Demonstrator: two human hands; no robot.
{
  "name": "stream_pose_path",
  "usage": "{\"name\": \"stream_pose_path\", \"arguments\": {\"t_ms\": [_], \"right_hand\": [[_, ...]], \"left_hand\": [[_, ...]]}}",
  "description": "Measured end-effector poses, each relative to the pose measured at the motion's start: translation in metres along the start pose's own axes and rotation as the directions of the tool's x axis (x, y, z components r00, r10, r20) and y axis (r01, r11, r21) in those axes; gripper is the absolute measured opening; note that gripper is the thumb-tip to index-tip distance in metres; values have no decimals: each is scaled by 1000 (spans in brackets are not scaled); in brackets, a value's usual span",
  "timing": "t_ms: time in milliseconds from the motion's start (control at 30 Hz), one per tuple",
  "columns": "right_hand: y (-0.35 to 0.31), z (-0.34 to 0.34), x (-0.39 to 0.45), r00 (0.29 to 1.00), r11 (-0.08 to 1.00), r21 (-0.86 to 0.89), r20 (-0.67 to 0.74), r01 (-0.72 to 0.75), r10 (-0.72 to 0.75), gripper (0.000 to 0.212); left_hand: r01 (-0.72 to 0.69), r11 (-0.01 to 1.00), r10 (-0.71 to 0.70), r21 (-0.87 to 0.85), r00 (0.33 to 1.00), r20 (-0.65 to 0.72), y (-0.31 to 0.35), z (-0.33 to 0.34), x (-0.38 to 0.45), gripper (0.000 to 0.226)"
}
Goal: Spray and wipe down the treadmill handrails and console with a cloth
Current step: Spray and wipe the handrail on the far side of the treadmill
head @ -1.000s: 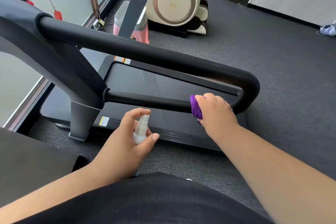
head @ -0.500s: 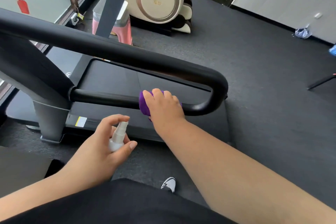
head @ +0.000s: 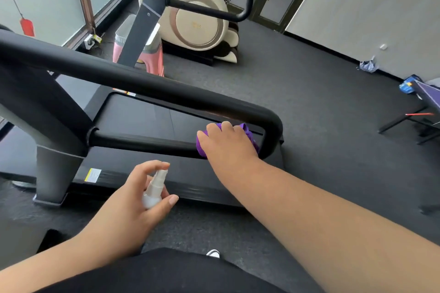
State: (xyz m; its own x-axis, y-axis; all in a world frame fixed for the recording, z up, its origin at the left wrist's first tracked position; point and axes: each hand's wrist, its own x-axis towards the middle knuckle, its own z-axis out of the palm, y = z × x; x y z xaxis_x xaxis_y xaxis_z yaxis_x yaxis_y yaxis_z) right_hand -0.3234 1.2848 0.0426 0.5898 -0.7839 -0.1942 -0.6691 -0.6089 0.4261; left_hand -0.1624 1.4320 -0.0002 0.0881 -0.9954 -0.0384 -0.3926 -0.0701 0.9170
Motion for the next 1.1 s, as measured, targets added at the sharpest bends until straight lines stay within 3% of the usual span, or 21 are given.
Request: {"name": "stream_pose_path", "arguments": {"t_ms": [167,267,433,533,667,867,1000,1100], "right_hand": [[37,22,8,970,981,-84,157,-175,186,25],[31,51,-1,971,978,-70,118,-198,205,20],[8,88,-14,944,941,157,-92,-300,317,29],[-10,85,-2,931,861,392,-28,-324,364,38],[-37,75,13,964,819,529,-11,-221,267,49],[3,51,-3,928,761,608,-104,-225,357,17],[29,57,-8,938,816,536,-118,-217,327,27],[14,73,-7,969,859,469,-26,-206,247,56]], "left_hand": [[-15,1000,15,-8,1000,7,3,-4,-4,61],[-17,1000,16,-9,1000,-2,1,-7,-7,61],[-8,1000,8,-9,999,-35,1,-15,-12,62],[-9,1000,9,-1,999,-49,3,-17,-15,63],[-22,999,22,27,999,-27,6,-13,-15,63],[1,1000,0,28,999,-32,9,-5,-15,61],[33,999,-32,33,998,-52,11,4,-9,58],[49,998,-46,41,997,-69,13,10,-6,57]]}}
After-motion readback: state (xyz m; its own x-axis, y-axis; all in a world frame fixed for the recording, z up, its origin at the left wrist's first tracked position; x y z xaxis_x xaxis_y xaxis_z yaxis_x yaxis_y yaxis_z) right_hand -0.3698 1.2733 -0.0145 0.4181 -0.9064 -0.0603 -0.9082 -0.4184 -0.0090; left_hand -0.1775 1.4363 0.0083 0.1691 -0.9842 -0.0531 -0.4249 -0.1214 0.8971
